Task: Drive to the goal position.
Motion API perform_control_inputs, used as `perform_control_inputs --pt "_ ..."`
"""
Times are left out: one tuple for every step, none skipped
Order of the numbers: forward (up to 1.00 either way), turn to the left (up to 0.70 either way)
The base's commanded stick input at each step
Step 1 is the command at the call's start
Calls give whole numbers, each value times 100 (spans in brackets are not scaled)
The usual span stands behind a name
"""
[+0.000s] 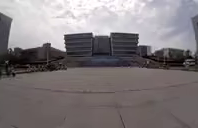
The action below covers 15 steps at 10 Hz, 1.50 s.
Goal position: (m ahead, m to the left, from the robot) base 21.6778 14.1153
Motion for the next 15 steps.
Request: perform_control_inputs --pt "67 0" --pt "67 0" --pt "67 0" --pt "67 0" --pt "67 0" --pt "67 0" --pt "67 0" --pt "67 0" --pt "67 0" --pt "67 4" --pt "67 16" --pt "67 9" --pt "67 0" --pt "67 0" --pt "67 0"
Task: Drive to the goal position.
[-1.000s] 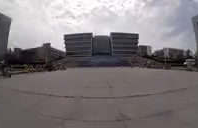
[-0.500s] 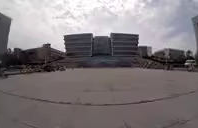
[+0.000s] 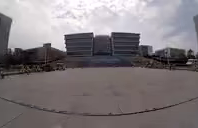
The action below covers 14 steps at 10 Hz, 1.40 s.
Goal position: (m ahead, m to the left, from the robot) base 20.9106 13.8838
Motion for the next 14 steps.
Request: perform_control_inputs --pt "67 0" --pt "67 0" --pt "67 0" --pt "67 0" --pt "67 0" --pt "67 0" --pt "67 5" --pt "67 10" --pt "67 14" --pt "67 15" --pt "67 0" --pt "67 0" --pt "67 0" --pt "67 0"
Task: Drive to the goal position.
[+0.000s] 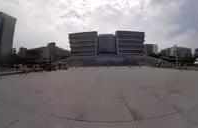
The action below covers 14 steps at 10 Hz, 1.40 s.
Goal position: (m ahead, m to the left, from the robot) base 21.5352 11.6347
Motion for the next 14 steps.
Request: perform_control_inputs --pt "67 0" --pt "67 0" --pt "67 0" --pt "67 0" --pt "67 0" --pt "67 0" --pt "67 0" --pt "67 0" --pt "67 0" --pt "67 0" --pt "67 0" --pt "67 11" --pt "67 12" --pt "67 8"
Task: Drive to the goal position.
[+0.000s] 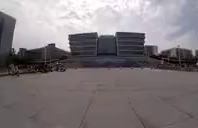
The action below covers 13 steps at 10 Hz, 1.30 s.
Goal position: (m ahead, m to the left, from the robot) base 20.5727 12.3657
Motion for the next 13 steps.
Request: perform_control_inputs --pt "67 0" --pt "67 0" --pt "67 0" --pt "67 0" --pt "67 0" --pt "67 0" --pt "67 0" --pt "67 0" --pt "67 0" --pt "67 0" --pt "67 0" --pt "67 0" --pt "67 0"
